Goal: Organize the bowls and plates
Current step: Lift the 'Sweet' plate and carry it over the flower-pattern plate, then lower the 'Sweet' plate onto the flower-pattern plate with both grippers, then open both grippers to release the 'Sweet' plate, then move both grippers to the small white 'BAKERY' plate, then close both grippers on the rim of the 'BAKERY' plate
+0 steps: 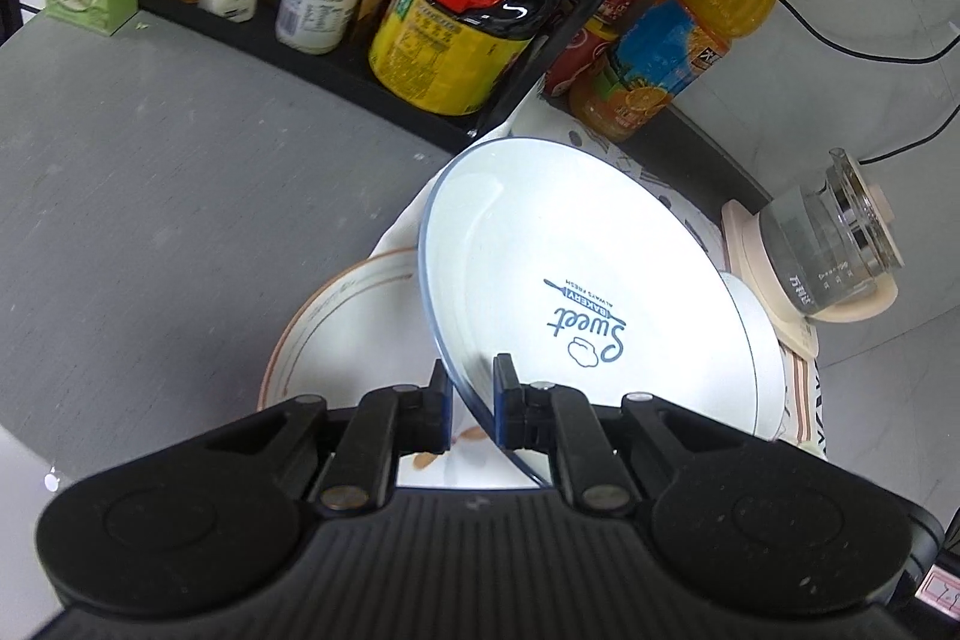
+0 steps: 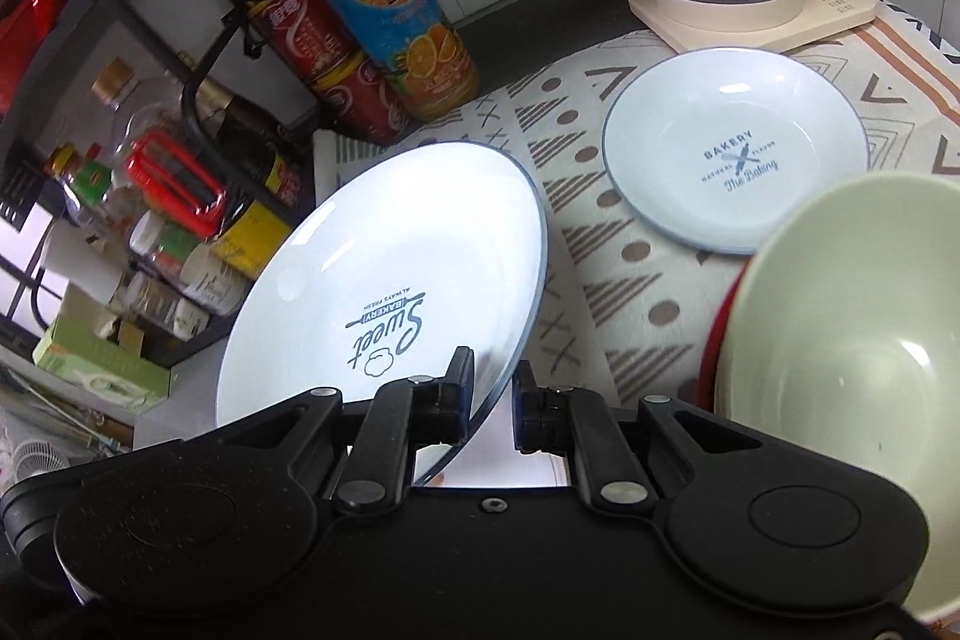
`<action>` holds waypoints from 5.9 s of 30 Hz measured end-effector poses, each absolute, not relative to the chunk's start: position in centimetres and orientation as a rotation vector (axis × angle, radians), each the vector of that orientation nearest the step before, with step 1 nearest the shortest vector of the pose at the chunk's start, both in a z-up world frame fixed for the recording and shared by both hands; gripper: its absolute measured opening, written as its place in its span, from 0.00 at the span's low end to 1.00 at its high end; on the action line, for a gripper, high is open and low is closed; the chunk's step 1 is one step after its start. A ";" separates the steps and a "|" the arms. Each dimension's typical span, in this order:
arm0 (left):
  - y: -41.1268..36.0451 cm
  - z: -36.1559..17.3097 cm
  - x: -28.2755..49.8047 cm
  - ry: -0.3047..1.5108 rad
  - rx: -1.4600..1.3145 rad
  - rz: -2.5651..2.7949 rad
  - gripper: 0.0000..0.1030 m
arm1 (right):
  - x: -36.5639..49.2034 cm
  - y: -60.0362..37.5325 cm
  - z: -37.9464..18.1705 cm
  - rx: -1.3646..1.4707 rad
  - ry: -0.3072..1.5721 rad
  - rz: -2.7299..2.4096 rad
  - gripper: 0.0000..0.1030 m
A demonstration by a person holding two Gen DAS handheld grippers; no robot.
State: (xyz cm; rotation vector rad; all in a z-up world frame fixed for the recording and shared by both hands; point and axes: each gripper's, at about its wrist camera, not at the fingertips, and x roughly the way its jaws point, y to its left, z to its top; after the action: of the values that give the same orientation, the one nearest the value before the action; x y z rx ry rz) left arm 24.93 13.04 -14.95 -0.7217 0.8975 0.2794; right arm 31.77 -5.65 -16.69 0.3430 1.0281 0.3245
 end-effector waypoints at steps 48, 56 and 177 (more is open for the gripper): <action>12.1 -18.6 20.2 1.042 -0.733 0.310 0.13 | 25.8 -5.8 -19.6 0.175 1.058 0.327 0.11; 13.9 -16.9 20.2 1.026 -0.704 0.371 0.20 | 26.1 -5.3 -19.9 0.164 1.062 0.329 0.11; 0.0 -21.1 44.4 1.174 -0.725 0.129 0.22 | 46.6 -24.5 -21.9 0.488 1.257 0.104 0.26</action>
State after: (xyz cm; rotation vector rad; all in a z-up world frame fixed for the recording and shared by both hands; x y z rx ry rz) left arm 44.43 0.02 -21.11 -0.7248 1.1735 0.1294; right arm 46.63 -24.51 -21.88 0.4875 1.2569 0.1037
